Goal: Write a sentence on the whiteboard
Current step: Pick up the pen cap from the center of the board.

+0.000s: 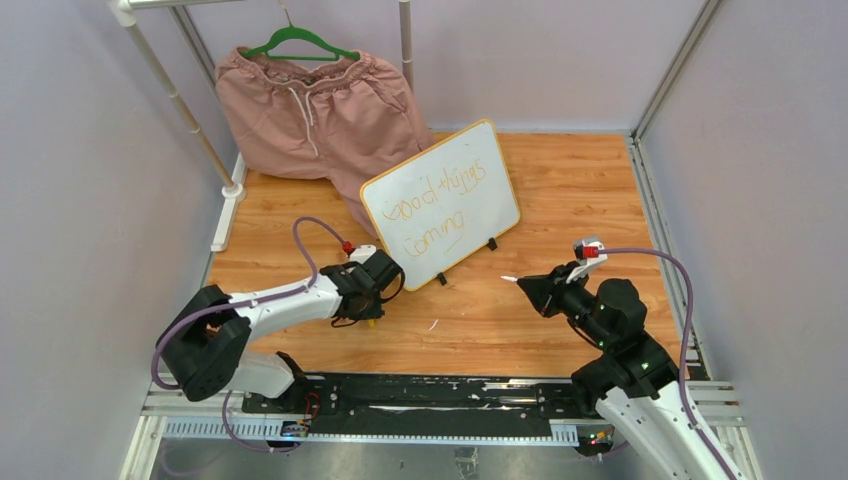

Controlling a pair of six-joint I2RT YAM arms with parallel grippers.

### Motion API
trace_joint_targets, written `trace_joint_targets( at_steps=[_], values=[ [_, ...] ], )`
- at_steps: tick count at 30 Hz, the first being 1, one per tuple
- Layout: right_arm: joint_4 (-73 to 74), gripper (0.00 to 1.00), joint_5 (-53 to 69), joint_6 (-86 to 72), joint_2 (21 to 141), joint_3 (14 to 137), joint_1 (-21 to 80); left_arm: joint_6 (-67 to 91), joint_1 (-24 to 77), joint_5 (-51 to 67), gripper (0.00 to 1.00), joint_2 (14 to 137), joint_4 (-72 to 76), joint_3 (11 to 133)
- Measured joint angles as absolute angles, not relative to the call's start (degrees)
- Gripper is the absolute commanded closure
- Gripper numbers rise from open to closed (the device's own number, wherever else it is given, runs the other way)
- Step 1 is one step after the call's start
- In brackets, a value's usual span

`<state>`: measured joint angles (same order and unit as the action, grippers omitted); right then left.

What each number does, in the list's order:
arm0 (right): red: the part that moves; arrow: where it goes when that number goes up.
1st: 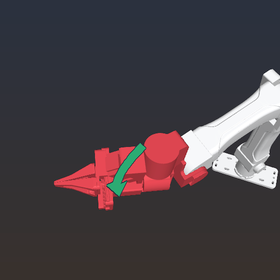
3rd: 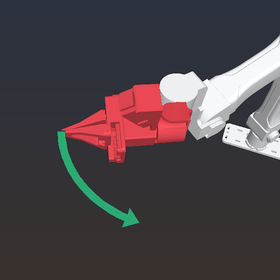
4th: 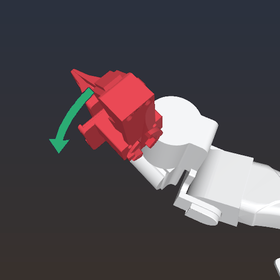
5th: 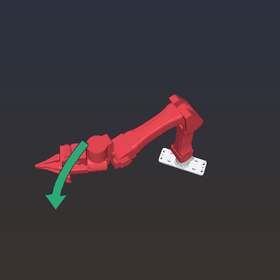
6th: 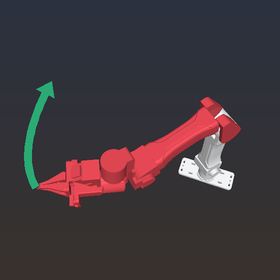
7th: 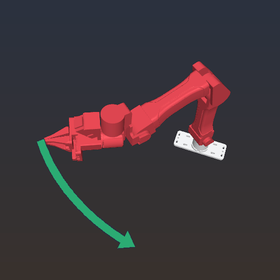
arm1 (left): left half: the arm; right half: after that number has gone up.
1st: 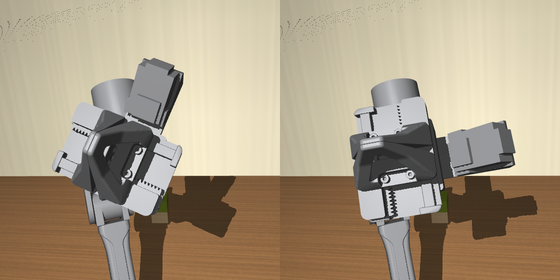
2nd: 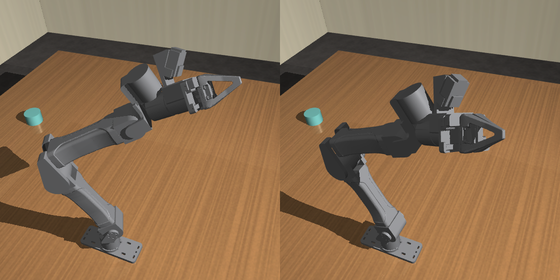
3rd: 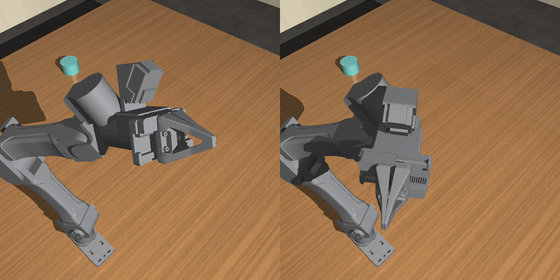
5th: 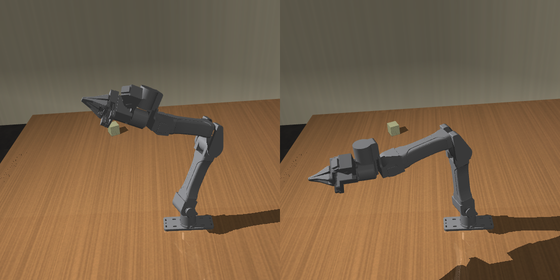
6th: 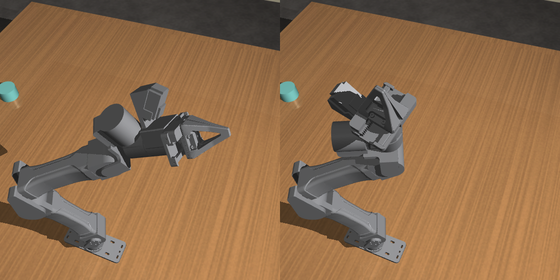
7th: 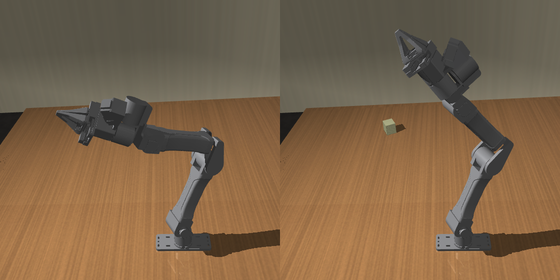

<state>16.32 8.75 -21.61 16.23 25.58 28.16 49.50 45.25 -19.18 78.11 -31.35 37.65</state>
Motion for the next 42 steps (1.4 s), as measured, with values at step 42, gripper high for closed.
trace_joint_targets(
  at_steps=[42],
  values=[
    [6.9, 1.0, 16.2, -19.3, 22.1, 28.1, 28.2, 50.0, 45.3, -16.9, 1.0, 47.1, -40.4, 54.7]
  ],
)
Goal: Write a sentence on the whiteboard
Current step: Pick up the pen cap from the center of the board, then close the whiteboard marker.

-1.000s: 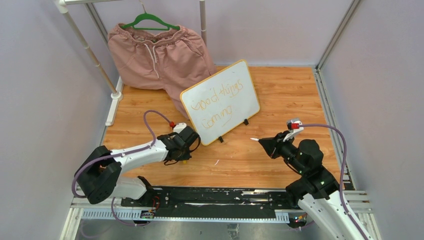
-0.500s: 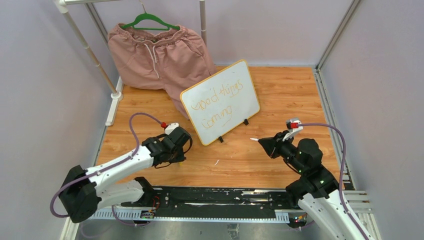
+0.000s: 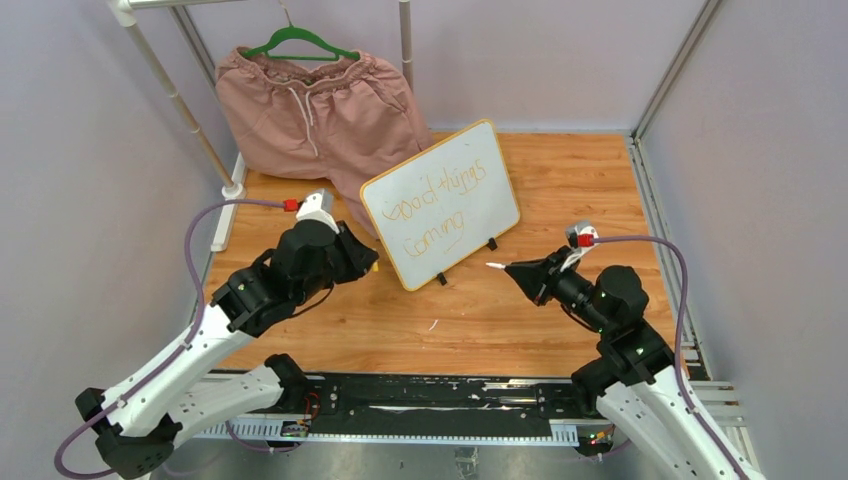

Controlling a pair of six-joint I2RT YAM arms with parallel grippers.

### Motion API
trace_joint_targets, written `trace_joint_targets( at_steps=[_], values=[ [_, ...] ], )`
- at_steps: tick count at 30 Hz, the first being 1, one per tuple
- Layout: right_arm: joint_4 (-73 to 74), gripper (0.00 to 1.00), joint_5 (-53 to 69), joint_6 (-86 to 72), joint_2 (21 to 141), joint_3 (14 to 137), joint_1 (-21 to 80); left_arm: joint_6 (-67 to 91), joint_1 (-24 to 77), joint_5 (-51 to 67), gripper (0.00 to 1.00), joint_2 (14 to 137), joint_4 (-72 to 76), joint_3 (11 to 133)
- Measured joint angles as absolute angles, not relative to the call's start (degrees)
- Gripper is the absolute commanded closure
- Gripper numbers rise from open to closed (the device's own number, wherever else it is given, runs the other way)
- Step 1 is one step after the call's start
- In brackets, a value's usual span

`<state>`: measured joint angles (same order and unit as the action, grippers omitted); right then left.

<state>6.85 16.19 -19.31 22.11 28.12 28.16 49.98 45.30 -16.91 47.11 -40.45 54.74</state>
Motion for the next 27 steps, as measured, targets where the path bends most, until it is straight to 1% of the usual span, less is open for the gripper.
trace_joint_targets(
  at_steps=[7, 12, 16, 20, 27],
  values=[
    [-0.4, 1.0, 19.5, -18.5, 26.0, 31.4, 28.2, 48.2, 45.3, -15.0, 1.0, 46.7, -27.6, 56.6],
    [-7.4, 1.0, 19.8, -17.9, 26.8, 33.2, 28.2, 48.2, 45.3, -13.5, 1.0, 46.6, -14.5, 56.5],
    [-14.2, 1.0, 18.9, -17.4, 29.8, 36.2, 29.1, 48.4, 45.3, -13.1, 1.0, 46.7, -5.3, 56.5],
    [-21.2, 1.0, 16.9, -16.3, 33.7, 38.3, 32.8, 48.6, 45.3, -13.0, 1.0, 46.9, 1.4, 56.5],
    [-31.7, 1.0, 11.6, -11.1, 41.4, 42.7, 43.3, 48.7, 45.3, -13.1, 1.0, 46.2, 8.2, 56.5]
  ],
)
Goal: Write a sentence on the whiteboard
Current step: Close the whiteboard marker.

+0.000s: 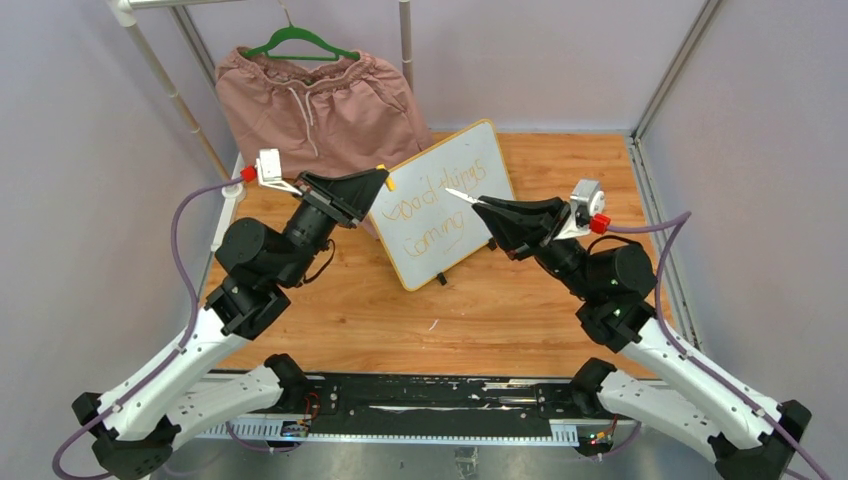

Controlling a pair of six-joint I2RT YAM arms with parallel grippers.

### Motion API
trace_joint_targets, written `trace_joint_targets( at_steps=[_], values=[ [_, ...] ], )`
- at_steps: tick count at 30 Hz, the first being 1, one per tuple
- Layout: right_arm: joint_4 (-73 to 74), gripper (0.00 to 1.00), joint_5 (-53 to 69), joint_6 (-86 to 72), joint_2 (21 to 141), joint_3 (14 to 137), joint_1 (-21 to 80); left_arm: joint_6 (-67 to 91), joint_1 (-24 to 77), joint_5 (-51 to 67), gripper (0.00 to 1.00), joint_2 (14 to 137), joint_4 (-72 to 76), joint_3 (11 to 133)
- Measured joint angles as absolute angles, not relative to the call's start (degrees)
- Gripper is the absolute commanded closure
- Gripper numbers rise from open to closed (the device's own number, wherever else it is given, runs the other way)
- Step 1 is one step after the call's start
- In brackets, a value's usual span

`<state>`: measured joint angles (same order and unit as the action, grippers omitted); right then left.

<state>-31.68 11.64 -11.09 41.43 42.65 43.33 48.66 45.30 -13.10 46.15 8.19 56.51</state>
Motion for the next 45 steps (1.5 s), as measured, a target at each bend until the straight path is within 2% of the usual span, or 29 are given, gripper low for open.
trace_joint_targets(
  at_steps=[12, 23, 35, 41, 45],
  values=[
    [-43.9, 1.0, 4.1, -0.3, 44.3, 43.5, 59.2, 51.3, 45.3, -13.6, 1.0, 41.7, 13.5, 55.5],
    [-53.2, 1.0, 2.4, 9.2, 54.2, 45.6, 69.3, 54.6, 45.3, -13.0, 1.0, 43.6, 15.4, 57.0],
    [-65.7, 1.0, -1.6, 40.8, 63.7, 47.4, 80.6, 59.3, 45.3, -14.3, 1.0, 43.3, 16.6, 58.6],
    [-70.8, 1.0, -3.2, 55.1, 67.5, 47.4, 81.8, 60.9, 45.3, -14.8, 1.0, 42.6, 16.7, 58.6],
    [-73.8, 1.0, -4.6, 57.5, 68.6, 47.4, 81.8, 61.7, 45.3, -14.8, 1.0, 42.2, 16.7, 58.6]
  ],
)
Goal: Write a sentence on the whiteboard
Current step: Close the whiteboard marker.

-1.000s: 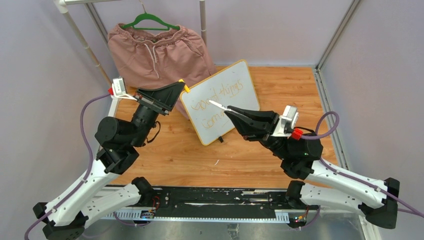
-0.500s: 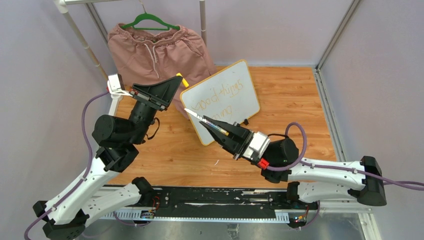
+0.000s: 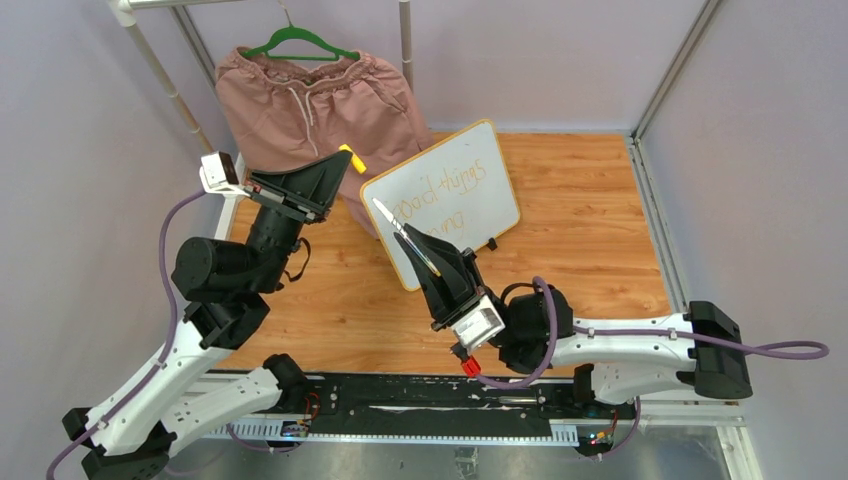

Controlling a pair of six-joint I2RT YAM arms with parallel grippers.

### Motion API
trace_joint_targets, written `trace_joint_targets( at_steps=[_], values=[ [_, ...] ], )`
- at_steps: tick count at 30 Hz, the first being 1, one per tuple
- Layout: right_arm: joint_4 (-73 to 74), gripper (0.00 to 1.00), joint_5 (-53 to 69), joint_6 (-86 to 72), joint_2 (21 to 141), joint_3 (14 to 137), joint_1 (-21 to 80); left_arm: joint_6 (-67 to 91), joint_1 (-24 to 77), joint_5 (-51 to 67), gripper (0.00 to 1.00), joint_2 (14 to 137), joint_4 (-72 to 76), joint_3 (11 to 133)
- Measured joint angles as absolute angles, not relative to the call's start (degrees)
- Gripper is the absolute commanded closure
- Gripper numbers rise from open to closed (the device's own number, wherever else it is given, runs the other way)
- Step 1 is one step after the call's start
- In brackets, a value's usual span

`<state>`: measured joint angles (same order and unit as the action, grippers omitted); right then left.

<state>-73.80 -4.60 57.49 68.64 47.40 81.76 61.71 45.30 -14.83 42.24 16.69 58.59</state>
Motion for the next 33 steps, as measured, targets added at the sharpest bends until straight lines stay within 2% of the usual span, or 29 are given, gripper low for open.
trace_joint_targets(
  at_steps=[33],
  values=[
    [-78.4, 1.0, -6.7, 47.5, 73.1, 53.2, 79.4, 63.3, 45.3, -14.6, 1.0, 40.7, 16.7, 57.5]
  ],
)
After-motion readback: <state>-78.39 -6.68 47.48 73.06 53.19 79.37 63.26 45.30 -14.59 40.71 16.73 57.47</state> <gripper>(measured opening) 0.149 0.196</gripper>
